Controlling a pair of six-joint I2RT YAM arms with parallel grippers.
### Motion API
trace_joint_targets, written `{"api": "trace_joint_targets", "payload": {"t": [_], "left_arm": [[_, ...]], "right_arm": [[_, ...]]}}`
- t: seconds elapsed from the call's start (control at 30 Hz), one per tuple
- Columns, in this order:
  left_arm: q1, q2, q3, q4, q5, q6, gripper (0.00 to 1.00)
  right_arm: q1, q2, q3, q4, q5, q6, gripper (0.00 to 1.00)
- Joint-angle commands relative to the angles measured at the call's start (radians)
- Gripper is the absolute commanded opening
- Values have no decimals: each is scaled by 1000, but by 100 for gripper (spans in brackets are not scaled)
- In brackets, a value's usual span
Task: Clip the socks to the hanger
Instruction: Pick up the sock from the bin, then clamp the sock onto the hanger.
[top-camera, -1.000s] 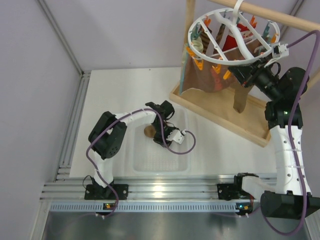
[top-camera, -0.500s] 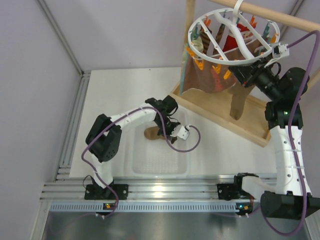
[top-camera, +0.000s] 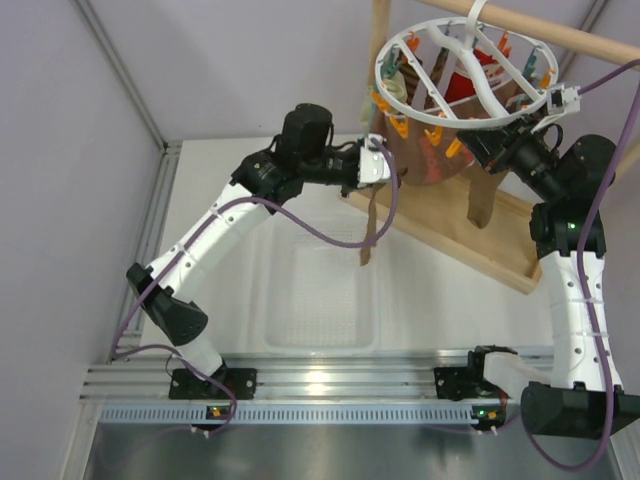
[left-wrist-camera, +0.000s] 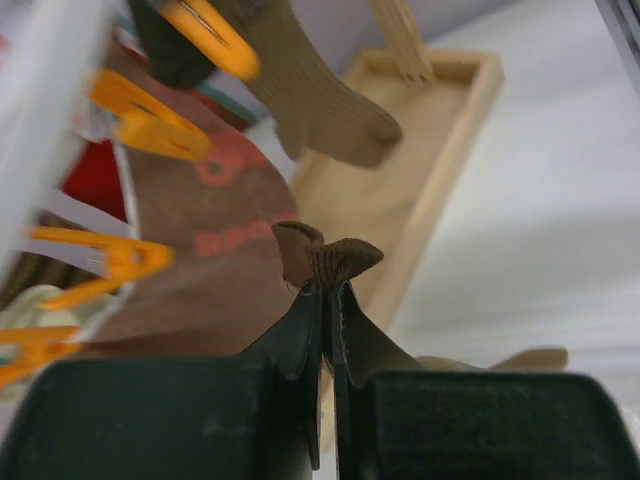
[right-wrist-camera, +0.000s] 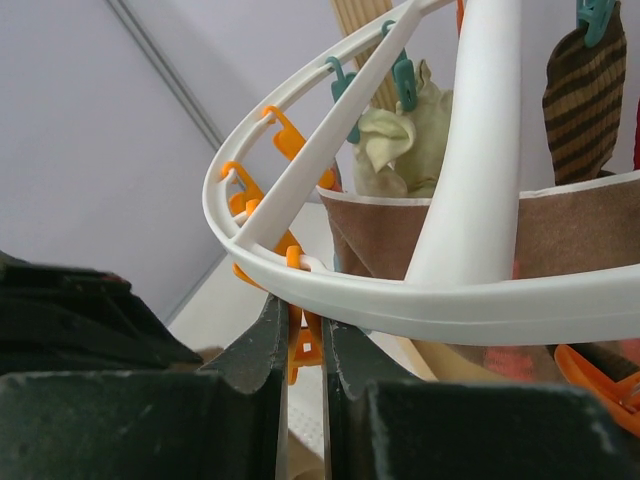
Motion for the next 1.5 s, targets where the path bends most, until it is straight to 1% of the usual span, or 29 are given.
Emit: {"api": "trace_joint_targets", "payload": {"t": [0.0, 0.03, 0.07, 0.1, 0.13, 0.23, 0.27, 0.3, 0.33, 0.4, 0.43, 0.47, 0.5, 0.53, 0.57, 0.6, 0.63, 0.67, 0.7, 0.73, 0.8, 0.83, 1.03, 1.47], "left_arm": [[0, 11, 134, 297, 2, -276, 0], [-2, 13, 134, 412, -7, -322, 0], [0, 13, 133, 461, -21, -411, 0], [-5, 8, 122, 511, -33, -448, 0], [-9, 6, 114, 566, -41, -475, 0], [-48, -18, 15, 640, -99, -505, 0], [-62, -32, -31, 729, -128, -496, 0], [-95, -64, -142, 774, -173, -484, 0], [-112, -78, -195, 826, -264, -473, 0], [-161, -96, -315, 938, -357, -446, 0], [-180, -95, -343, 969, -406, -440, 0], [-195, -95, -366, 997, -525, -435, 0], [-224, -87, -398, 1061, -570, -421, 0], [-235, -84, -416, 1103, -617, -407, 0], [-247, -78, -433, 1158, -695, -377, 0], [-270, -67, -458, 1243, -727, -355, 0], [-282, -58, -466, 1291, -753, -332, 0], [-313, -47, -470, 1330, -823, -288, 0], [-328, -20, -466, 1365, -860, -268, 0], [-342, -8, -463, 1444, -895, -245, 0], [-368, 34, -455, 1518, -976, -193, 0], [-373, 43, -453, 1551, -978, -182, 0], [-373, 55, -453, 1551, -920, -180, 0], [-364, 101, -460, 1520, -922, -188, 0]], "right_arm": [[4, 5, 27, 76, 30, 33, 0], [4, 6, 30, 79, 34, 36, 0], [4, 9, 35, 77, 37, 43, 0], [2, 9, 35, 80, 37, 46, 0], [2, 11, 35, 83, 42, 53, 0], [2, 9, 29, 111, 57, 85, 0], [4, 12, 26, 120, 60, 93, 0], [2, 12, 24, 123, 65, 102, 0], [2, 15, 26, 126, 63, 112, 0], [2, 18, 29, 148, 62, 138, 0], [2, 18, 29, 154, 60, 148, 0], [1, 18, 29, 158, 62, 167, 0], [2, 20, 32, 162, 62, 171, 0], [2, 22, 34, 162, 62, 175, 0], [2, 18, 35, 163, 63, 182, 0], [2, 20, 34, 163, 66, 187, 0], [2, 22, 34, 163, 68, 190, 0], [2, 20, 32, 163, 68, 193, 0], [2, 20, 30, 162, 73, 191, 0], [2, 20, 30, 159, 74, 191, 0], [4, 18, 24, 152, 80, 190, 0], [2, 18, 20, 151, 79, 185, 0], [2, 12, 9, 149, 79, 175, 0], [1, 15, 21, 157, 80, 167, 0]]}}
